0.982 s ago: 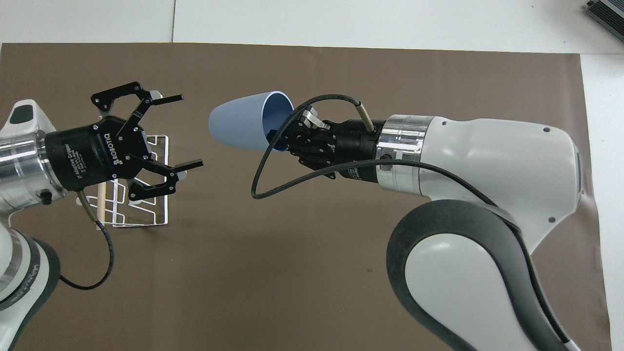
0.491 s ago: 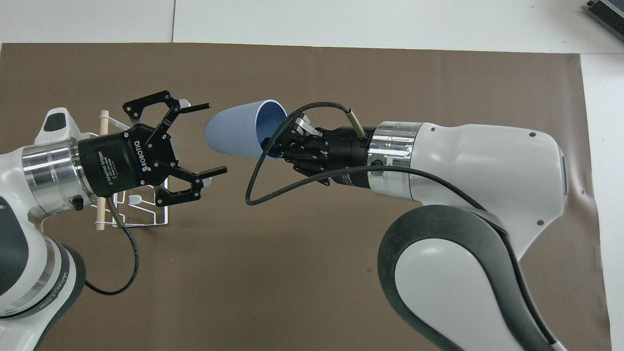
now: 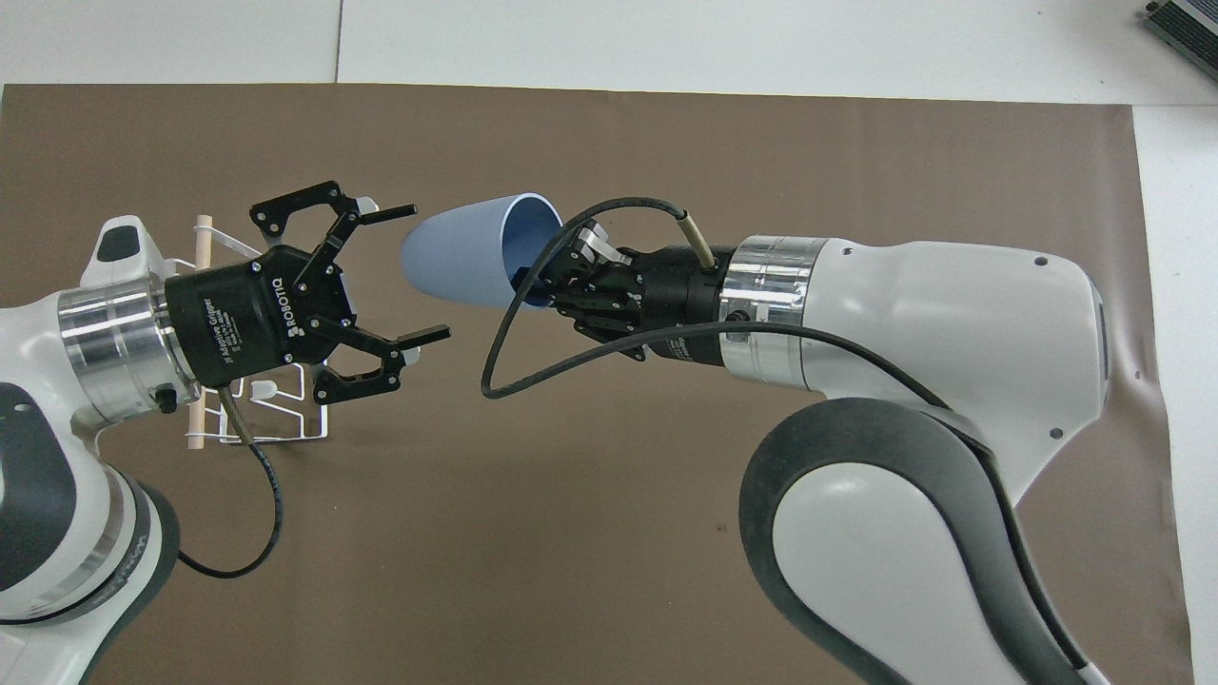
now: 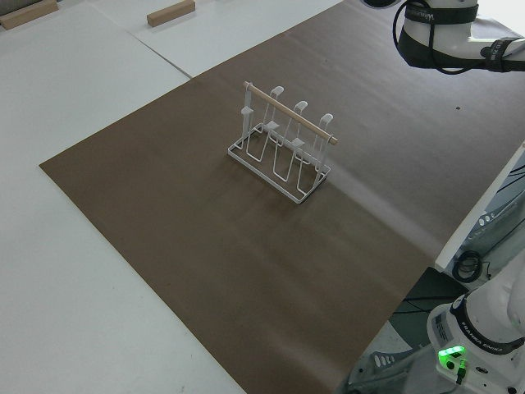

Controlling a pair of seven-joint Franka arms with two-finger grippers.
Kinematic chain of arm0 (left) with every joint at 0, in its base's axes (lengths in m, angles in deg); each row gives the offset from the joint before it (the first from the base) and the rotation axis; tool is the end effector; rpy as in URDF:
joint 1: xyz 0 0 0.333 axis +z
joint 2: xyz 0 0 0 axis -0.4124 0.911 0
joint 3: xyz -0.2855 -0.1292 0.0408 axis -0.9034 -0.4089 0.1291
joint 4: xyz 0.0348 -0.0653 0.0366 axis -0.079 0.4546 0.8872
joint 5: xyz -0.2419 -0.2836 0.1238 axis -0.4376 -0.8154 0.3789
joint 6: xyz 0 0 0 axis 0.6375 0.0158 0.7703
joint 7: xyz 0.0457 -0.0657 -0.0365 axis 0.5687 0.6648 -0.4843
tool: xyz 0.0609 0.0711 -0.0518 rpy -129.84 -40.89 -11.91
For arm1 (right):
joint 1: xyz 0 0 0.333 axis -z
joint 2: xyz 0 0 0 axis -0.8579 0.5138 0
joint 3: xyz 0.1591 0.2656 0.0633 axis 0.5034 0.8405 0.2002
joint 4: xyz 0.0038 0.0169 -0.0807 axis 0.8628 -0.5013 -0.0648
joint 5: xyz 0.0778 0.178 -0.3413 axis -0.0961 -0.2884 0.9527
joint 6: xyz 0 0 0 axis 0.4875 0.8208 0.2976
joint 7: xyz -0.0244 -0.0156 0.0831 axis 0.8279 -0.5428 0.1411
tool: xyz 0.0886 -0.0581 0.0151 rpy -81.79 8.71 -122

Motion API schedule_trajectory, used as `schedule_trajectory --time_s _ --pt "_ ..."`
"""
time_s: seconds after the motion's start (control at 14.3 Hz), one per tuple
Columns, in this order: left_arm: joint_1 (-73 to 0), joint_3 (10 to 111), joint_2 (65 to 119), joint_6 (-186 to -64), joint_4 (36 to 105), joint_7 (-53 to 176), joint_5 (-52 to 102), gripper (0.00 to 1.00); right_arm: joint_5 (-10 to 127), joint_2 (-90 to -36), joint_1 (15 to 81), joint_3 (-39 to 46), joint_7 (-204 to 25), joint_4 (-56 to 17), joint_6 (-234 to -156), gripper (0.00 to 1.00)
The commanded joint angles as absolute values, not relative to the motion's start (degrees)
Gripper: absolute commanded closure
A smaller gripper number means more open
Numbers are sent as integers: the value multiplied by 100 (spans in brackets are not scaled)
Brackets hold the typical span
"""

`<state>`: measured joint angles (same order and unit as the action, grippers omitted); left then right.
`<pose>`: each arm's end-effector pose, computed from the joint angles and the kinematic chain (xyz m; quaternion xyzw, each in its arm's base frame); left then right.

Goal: Hang cup on cup holder
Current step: 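Close the left gripper on the cup base held by the right gripper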

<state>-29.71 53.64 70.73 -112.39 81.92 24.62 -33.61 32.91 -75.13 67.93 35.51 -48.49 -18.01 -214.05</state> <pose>0.5022 -0.1799 0.5618 0.6114 0.5263 -0.2291 0.5447 0.5358 0.3138 0.5856 -0.8350 0.2626 0.0225 0.4831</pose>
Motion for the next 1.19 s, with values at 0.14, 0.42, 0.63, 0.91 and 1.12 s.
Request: schedule_trajectory --time_s 0.14,0.42,0.63,0.91,1.12 --pt "-3262 5415 7002 -11536 8296 2409 -3497 0 3176 -7555 6919 3646 -4791 -1831 -21472 100" --pt "-3384 5406 7045 -11841 8260 2417 -3716 0 3176 -7555 6928 3646 -4791 -1822 -21472 100" --pt "-3472 5415 7054 -11975 8260 2409 -3779 0 3176 -7555 6928 3638 -4791 -1822 -21472 100" --pt "-3525 5415 7054 -12089 8269 2417 -3779 4 3176 -7555 6928 3638 -4791 -1813 -21472 100" --pt "-3517 5423 7098 -12098 8225 2417 -3779 12 3176 -7555 6928 3629 -4791 -1813 -21472 100"
